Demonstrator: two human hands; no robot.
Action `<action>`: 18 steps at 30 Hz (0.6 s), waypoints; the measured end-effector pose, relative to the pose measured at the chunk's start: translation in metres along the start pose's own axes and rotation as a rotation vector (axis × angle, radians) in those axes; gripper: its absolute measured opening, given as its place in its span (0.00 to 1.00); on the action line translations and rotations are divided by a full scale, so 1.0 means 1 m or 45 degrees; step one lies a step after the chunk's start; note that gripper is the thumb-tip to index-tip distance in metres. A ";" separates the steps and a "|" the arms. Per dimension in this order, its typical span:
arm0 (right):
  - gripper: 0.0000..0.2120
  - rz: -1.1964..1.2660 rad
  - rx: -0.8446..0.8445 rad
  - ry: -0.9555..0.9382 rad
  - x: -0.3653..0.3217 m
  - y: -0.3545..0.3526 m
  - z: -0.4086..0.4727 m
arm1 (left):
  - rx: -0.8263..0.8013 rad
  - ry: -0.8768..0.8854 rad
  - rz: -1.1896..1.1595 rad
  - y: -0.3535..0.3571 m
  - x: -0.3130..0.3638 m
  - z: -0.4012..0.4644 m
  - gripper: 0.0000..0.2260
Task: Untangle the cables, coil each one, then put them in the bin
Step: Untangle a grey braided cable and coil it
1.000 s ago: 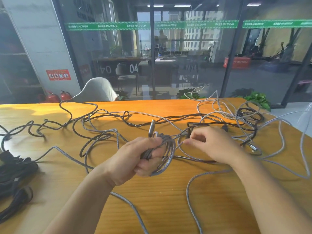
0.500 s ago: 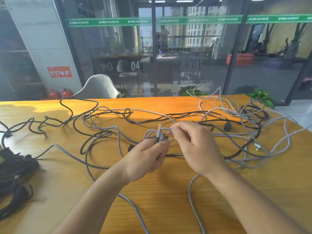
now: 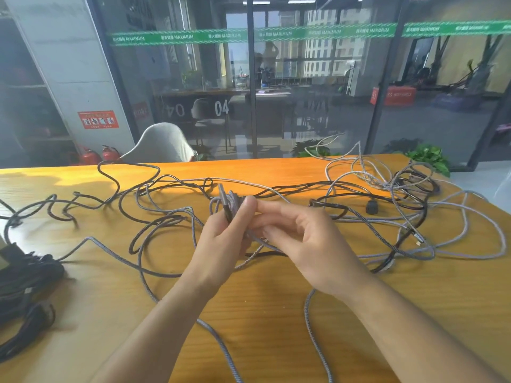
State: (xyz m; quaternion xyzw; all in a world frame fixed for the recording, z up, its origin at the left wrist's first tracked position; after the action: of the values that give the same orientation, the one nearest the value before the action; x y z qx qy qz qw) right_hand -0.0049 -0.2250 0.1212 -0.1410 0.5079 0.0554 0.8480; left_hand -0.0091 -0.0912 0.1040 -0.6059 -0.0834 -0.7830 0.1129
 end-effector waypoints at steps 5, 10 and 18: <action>0.06 0.001 -0.049 0.232 0.013 0.004 0.000 | 0.094 -0.022 -0.066 -0.013 -0.004 0.008 0.20; 0.11 -0.479 -0.264 0.090 0.012 0.003 -0.004 | 0.137 0.002 -0.180 -0.030 -0.001 0.015 0.23; 0.16 -0.304 -0.772 0.293 0.039 0.045 -0.030 | -0.261 -0.265 -0.605 0.002 0.003 0.001 0.17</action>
State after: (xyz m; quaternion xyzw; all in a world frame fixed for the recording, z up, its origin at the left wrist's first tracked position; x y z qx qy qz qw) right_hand -0.0228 -0.1926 0.0654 -0.4505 0.5404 0.0878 0.7052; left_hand -0.0082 -0.0932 0.1074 -0.6548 -0.1547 -0.7254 -0.1451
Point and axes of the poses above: each hand's wrist, its own z-axis towards the middle knuckle, its own y-axis out of the palm, x = y × z, the point moved 8 cm from there along z, towards the middle knuckle, and after that the axes turned 11 degrees about x, right-handed, at the moved point
